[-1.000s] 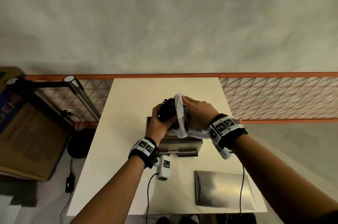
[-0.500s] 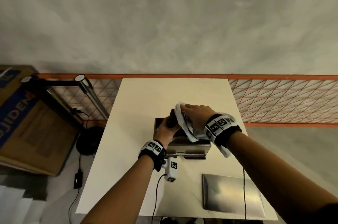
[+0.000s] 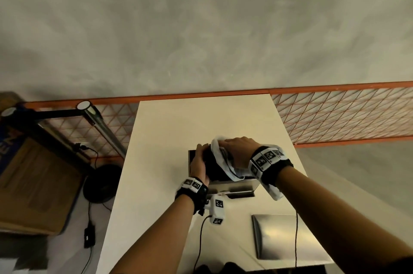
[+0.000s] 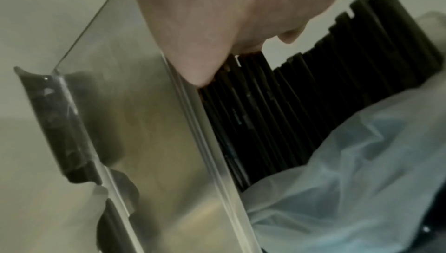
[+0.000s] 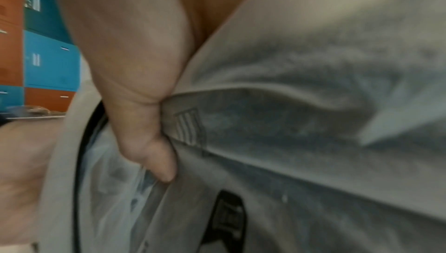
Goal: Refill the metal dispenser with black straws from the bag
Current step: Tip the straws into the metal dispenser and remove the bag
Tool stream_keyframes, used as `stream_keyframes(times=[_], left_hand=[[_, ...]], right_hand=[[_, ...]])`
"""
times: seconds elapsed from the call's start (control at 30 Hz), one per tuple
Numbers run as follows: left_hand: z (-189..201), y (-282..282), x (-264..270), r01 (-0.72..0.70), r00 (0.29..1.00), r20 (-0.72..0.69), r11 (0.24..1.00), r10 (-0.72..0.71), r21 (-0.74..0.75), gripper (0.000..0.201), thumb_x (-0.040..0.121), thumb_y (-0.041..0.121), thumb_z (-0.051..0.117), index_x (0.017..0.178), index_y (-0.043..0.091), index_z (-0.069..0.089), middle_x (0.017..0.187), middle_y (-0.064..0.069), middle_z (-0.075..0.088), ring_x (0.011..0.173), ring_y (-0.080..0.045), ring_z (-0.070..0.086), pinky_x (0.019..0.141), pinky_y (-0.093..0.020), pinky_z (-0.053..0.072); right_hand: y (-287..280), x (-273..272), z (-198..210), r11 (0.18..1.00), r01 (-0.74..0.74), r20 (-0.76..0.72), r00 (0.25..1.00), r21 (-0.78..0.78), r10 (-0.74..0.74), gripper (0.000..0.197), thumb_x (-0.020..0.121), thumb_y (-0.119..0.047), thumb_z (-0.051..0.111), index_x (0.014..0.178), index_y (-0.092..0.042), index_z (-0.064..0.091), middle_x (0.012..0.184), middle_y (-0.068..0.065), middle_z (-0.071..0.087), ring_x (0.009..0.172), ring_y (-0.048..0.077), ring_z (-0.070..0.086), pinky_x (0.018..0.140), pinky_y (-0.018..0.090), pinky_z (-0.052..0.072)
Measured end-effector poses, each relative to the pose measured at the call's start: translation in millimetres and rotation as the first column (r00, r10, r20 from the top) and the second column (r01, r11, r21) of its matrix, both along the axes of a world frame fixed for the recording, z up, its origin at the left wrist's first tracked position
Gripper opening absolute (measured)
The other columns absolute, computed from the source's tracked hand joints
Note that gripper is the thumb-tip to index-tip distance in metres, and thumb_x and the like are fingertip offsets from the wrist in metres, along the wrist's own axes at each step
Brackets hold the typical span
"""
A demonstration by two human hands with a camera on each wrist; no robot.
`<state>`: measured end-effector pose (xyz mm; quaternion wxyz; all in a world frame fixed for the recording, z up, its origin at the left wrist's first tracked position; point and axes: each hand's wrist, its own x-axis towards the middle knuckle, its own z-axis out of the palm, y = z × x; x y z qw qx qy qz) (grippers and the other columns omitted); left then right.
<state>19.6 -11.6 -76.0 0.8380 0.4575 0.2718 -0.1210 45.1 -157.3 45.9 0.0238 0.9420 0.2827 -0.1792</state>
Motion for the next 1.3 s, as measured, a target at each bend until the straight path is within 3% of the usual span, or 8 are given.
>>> stream_keyframes(times=[0.13, 0.3, 0.57, 0.67, 0.83, 0.97, 1.17, 1.3], left_hand=[[6.2, -4.7, 0.3, 0.066, 0.997, 0.022, 0.997, -0.067, 0.031, 0.046, 0.104, 0.051, 0.046, 0.1, 0.018, 0.077, 0.098, -0.006, 0.08, 0.088, -0.018, 0.075, 0.082, -0.036, 0.055], [-7.7, -3.2, 4.4, 0.04, 0.999, -0.005, 0.997, -0.04, 0.064, 0.056, 0.1, 0.055, 0.05, 0.123, 0.01, 0.073, 0.119, -0.015, 0.074, 0.117, -0.037, 0.067, 0.106, -0.052, 0.05], [-4.8, -0.3, 7.6, 0.046, 0.996, -0.075, 0.998, -0.042, 0.047, 0.053, 0.103, 0.058, 0.044, 0.11, 0.018, 0.078, 0.111, -0.012, 0.077, 0.11, -0.033, 0.069, 0.1, -0.05, 0.053], [-0.5, -0.9, 8.7, 0.063, 0.996, -0.061, 0.997, -0.061, 0.035, 0.053, 0.105, 0.056, 0.041, 0.102, 0.02, 0.08, 0.11, -0.014, 0.077, 0.106, -0.033, 0.07, 0.093, -0.045, 0.055], [-4.3, 0.2, 9.3, 0.064, 0.993, -0.099, 0.996, -0.058, 0.055, 0.054, 0.102, 0.058, 0.046, 0.108, 0.015, 0.079, 0.111, -0.015, 0.077, 0.109, -0.036, 0.07, 0.102, -0.05, 0.053], [-2.8, -0.2, 8.9, 0.057, 0.992, -0.115, 0.997, -0.051, 0.047, 0.047, 0.103, 0.05, 0.049, 0.093, 0.015, 0.078, 0.095, -0.012, 0.079, 0.091, -0.03, 0.072, 0.087, -0.042, 0.055], [-5.0, 2.2, 7.6, 0.069, 0.993, -0.101, 0.994, -0.06, 0.089, 0.045, 0.103, 0.049, 0.049, 0.099, 0.015, 0.079, 0.1, -0.011, 0.079, 0.101, -0.033, 0.071, 0.087, -0.04, 0.053], [0.2, 2.5, 6.9, 0.178, 0.982, -0.092, 0.963, -0.162, 0.203, 0.042, 0.103, 0.051, 0.051, 0.094, 0.021, 0.079, 0.097, -0.004, 0.079, 0.104, -0.025, 0.07, 0.103, -0.043, 0.051]], right_hand=[[-3.4, 2.0, -2.2, 1.0, -0.009, -0.03, 0.999, -0.006, 0.009, 0.045, 0.087, -0.028, 0.058, 0.129, -0.034, 0.045, 0.121, 0.0, 0.063, 0.103, 0.03, 0.063, 0.086, 0.043, 0.053], [-3.7, 4.1, -9.6, 0.999, 0.006, -0.02, 1.0, -0.049, -0.007, 0.071, 0.073, -0.035, 0.067, 0.133, -0.039, 0.031, 0.133, 0.003, 0.04, 0.111, 0.032, 0.052, 0.087, 0.048, 0.047], [-3.3, 7.2, -18.5, 0.998, -0.001, -0.054, 0.999, -0.069, -0.003, 0.096, 0.062, -0.047, 0.079, 0.139, -0.033, 0.024, 0.126, 0.002, 0.051, 0.106, 0.032, 0.06, 0.082, 0.045, 0.048], [-3.3, 8.1, -19.0, 0.998, -0.038, -0.025, 0.999, -0.048, 0.037, 0.084, 0.066, -0.044, 0.076, 0.135, -0.034, 0.029, 0.123, -0.001, 0.054, 0.099, 0.031, 0.064, 0.076, 0.043, 0.051], [-1.8, 3.0, -19.1, 0.996, -0.083, -0.018, 0.996, -0.028, 0.082, 0.065, 0.067, -0.038, 0.072, 0.122, -0.033, 0.036, 0.107, -0.008, 0.06, 0.077, 0.026, 0.068, 0.07, 0.04, 0.056], [-1.8, 5.4, -30.4, 0.999, -0.053, -0.024, 0.998, -0.003, 0.053, 0.063, 0.065, -0.043, 0.071, 0.116, -0.037, 0.035, 0.098, -0.012, 0.058, 0.068, 0.022, 0.067, 0.066, 0.042, 0.059], [-3.9, 13.0, -22.7, 0.992, -0.029, 0.023, 0.999, -0.123, 0.032, 0.059, 0.073, -0.042, 0.074, 0.122, -0.038, 0.042, 0.107, -0.007, 0.061, 0.096, 0.024, 0.064, 0.076, 0.041, 0.039], [2.8, 6.0, -26.4, 0.988, -0.046, 0.036, 0.998, -0.147, 0.052, 0.051, 0.08, -0.037, 0.072, 0.124, -0.035, 0.046, 0.104, -0.004, 0.067, 0.098, 0.027, 0.066, 0.082, 0.044, 0.044]])
